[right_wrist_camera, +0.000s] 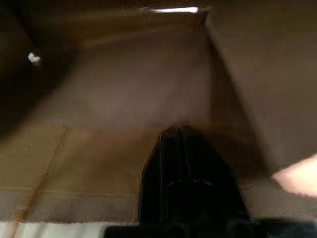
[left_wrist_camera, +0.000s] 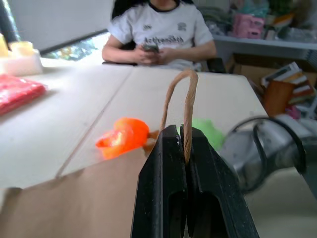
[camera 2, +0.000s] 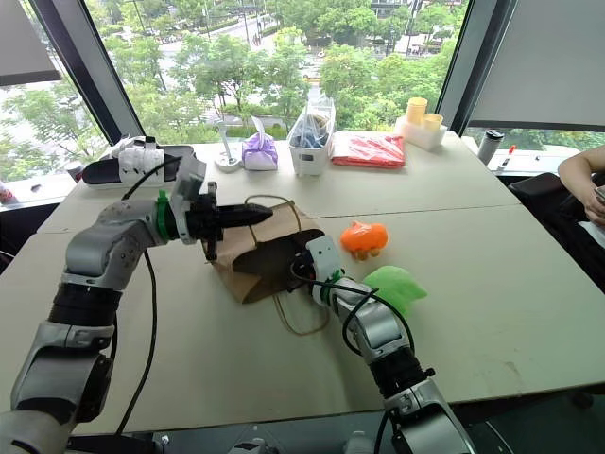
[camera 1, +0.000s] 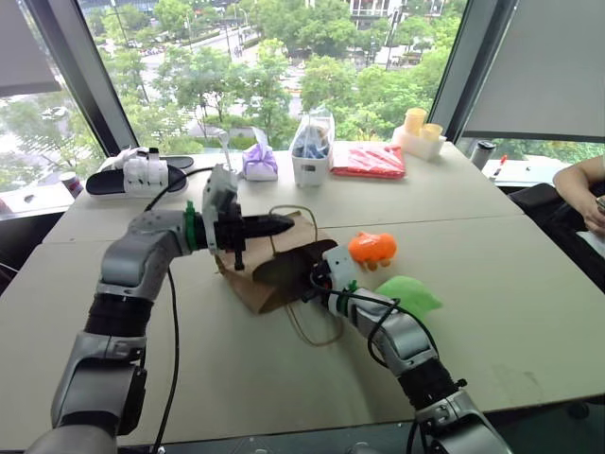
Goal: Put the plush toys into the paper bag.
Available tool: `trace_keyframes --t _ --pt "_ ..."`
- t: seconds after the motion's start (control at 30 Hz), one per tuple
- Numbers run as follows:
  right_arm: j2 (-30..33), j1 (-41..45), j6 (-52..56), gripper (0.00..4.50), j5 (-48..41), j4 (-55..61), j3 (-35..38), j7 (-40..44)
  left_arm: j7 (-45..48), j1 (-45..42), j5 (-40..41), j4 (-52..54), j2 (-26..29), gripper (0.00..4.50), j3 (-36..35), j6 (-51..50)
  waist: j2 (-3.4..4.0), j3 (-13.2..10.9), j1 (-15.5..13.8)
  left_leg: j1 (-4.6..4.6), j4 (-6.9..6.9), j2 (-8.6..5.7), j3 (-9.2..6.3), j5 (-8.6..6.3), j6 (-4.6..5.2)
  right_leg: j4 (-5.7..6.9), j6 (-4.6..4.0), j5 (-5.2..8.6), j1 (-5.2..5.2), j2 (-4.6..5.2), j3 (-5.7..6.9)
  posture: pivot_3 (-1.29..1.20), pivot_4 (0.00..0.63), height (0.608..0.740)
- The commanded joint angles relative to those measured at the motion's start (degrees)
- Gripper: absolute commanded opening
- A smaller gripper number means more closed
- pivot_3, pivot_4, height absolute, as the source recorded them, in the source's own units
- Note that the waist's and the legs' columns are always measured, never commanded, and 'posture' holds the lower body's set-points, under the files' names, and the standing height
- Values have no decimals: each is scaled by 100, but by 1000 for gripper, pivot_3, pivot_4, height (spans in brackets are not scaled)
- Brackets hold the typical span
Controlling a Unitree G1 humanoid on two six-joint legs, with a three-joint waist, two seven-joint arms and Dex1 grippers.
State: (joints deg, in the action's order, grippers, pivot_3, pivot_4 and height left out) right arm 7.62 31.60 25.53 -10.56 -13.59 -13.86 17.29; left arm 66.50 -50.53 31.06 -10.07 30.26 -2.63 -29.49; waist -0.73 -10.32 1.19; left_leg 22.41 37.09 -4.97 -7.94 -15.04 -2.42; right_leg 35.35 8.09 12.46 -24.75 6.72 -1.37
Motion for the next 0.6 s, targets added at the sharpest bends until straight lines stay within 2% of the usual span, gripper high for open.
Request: trace_keyframes --t 0.03,0.33,0.47,0.6 --pt "-49 -69 -134 0 233 4 -53 62 -510 -508 145 -241 18 33 -541 70 0 0 7 -1 0 0 0 0 -1 2 0 0 0 0 0 0 150 740" --pt "34 -273 -76 0 583 94 -117 235 -919 -1245 143 -1118 351 33 -1065 294 2 3 125 -6 -2 -2 1 2 -4 15 0 0 0 -1 2 0 150 740" --pt "39 -311 -18 0 600 345 -38 269 -686 -656 215 -532 193 33 -773 149 4 6 134 -7 -3 -2 1 3 -5 18 0 0 1 0 1 0 150 740" --pt "180 -404 341 0 453 1185 202 306 -706 -80 336 56 -45 33 -609 -45 3 5 123 -5 -2 -3 -4 3 -5 22 0 0 -2 2 0 0 150 740"
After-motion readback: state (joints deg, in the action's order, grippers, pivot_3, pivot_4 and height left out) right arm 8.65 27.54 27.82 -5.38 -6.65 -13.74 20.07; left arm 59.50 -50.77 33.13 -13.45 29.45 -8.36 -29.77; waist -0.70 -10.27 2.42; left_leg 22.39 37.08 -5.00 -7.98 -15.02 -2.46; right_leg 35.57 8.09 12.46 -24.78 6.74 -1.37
